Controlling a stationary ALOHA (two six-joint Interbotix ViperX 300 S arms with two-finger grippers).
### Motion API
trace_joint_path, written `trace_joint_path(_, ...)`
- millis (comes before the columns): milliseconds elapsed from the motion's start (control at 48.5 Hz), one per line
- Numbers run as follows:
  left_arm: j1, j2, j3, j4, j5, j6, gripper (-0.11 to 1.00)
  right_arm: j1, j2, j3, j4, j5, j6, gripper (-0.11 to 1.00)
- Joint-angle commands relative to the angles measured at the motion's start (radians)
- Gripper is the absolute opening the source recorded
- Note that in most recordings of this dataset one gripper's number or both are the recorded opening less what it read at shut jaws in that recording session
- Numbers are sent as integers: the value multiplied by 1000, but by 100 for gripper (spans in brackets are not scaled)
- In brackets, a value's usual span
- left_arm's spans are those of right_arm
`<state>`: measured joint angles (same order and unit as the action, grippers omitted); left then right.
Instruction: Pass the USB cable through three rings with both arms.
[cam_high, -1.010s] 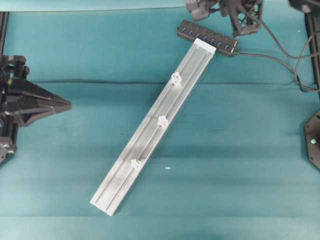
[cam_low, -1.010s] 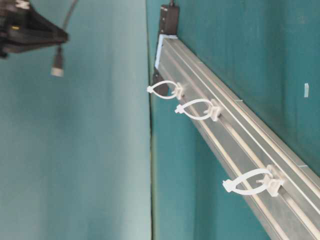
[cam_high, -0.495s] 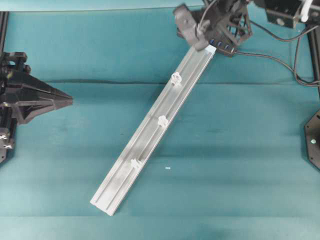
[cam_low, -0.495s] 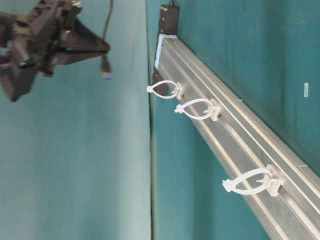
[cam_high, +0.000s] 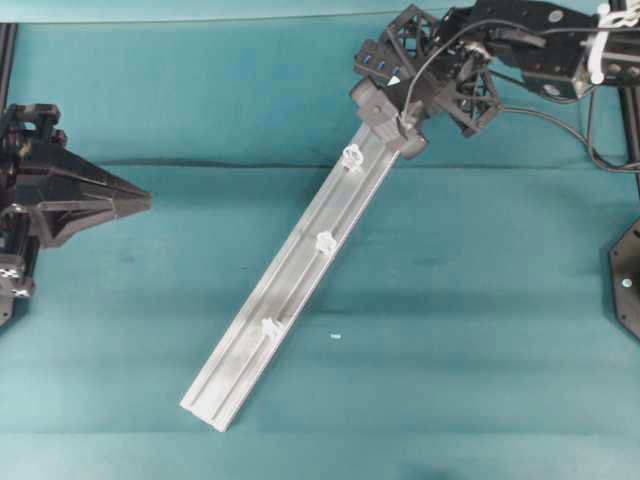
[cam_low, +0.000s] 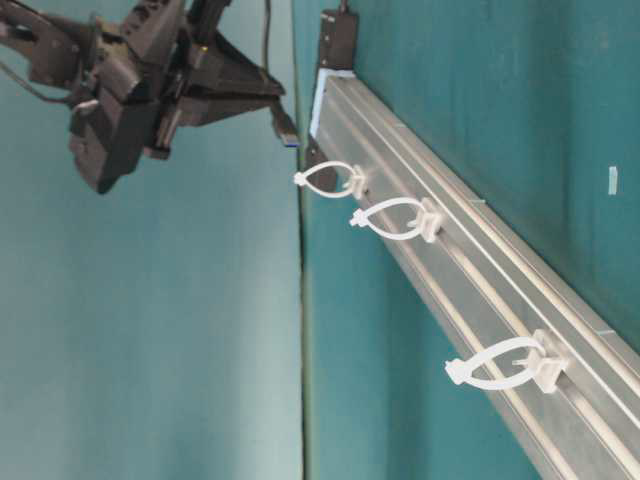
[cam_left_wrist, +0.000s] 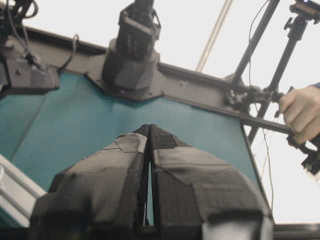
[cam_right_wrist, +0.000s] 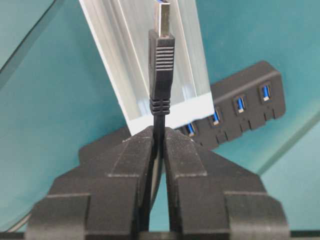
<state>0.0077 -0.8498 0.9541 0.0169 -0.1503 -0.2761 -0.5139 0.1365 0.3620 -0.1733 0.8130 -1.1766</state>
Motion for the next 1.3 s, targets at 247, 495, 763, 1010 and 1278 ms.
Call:
trace_joint_path(247, 3, 6, -28, 3, -8, -2, 5, 12, 44, -31, 2, -35, -12, 10)
trace_joint_path(495, 3, 6, -25, 3, -6, -2, 5, 38, 58, -29, 8, -46, -12, 10)
trace_joint_path(763, 3, 6, -23, 3, -6, -3, 5, 58, 72, -31, 23, -60, -14, 10)
trace_joint_path(1010, 3, 6, -15, 3, -6, -2, 5, 72, 77, -31, 44, -83, -12, 10)
trace_joint_path(1278, 8, 6, -9, 3, -6, 0, 5, 84, 98, -31, 67, -106, -12, 10)
